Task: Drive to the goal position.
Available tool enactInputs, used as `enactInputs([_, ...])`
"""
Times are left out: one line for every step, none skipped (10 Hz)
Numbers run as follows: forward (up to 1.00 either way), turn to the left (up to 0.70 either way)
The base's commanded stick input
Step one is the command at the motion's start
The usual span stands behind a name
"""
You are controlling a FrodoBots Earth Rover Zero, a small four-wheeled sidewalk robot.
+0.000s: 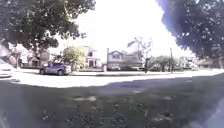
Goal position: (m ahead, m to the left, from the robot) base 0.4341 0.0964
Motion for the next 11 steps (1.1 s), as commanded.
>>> enactInputs([-0.07, -0.15])
enactInputs([-0.07, -0.15])
enactInputs([-0.07, -0.15])
enactInputs([-0.07, -0.15])
enactInputs([-0.07, -0.15])
enactInputs([-0.08, -0.15])
enactInputs([-0.08, -0.15])
enactInputs([-0.08, -0.16])
enactInputs([-0.08, -0.16])
enactInputs([-0.08, -0.16])
enactInputs([-0.08, -0.16])
